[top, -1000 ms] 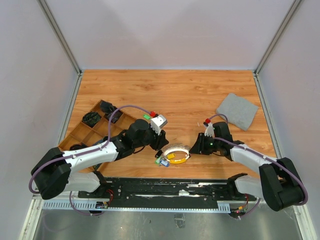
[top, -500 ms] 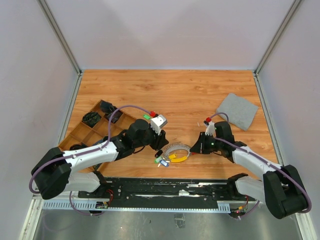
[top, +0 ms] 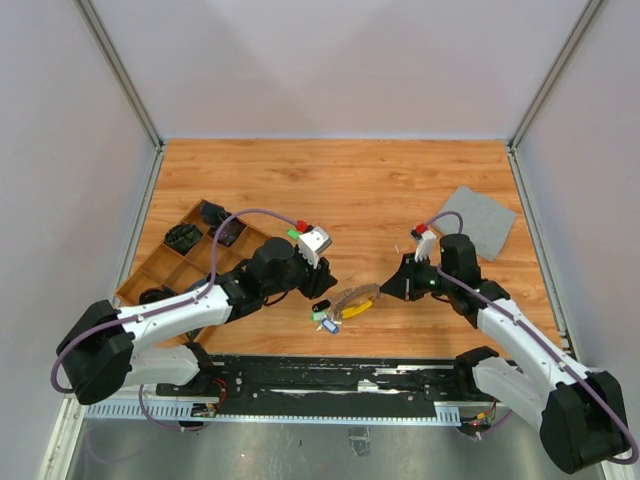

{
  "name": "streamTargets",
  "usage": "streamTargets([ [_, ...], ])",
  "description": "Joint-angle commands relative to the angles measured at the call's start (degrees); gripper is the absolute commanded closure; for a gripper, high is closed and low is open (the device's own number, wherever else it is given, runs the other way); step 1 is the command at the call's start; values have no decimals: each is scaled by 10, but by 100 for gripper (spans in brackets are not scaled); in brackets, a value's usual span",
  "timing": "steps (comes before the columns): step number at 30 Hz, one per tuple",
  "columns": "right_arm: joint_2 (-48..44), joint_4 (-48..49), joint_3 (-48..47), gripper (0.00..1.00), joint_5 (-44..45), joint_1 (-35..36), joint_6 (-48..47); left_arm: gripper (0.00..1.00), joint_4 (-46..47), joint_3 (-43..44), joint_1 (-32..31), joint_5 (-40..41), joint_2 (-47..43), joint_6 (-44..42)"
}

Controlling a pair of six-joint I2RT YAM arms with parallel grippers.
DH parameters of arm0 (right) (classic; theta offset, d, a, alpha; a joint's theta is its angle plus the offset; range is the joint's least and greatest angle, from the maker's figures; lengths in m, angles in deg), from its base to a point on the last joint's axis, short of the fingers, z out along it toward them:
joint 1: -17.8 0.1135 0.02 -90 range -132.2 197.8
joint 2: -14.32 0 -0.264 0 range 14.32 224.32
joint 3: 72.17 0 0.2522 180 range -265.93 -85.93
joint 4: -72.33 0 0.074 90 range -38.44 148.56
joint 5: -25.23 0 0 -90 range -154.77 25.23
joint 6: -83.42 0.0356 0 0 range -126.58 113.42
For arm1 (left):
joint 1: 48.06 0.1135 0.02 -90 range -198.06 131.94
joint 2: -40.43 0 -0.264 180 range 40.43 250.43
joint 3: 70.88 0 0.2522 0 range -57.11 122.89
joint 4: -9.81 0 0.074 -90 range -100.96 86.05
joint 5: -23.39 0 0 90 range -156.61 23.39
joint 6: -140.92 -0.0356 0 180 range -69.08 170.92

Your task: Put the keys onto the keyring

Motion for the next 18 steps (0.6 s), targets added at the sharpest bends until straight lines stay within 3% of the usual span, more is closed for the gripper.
streamTargets([
  [1,-23,-19,-33,99,-57,-9,-45,60,6,20,6,11,-27,-3],
  [11,-42,-14,-63,99,-151,-9,-101,59,7,15,8,17,-45,-2],
  [18,-17,-75,-83,99,-141,-2,-127,59,12,12,9,7,-33,-1],
])
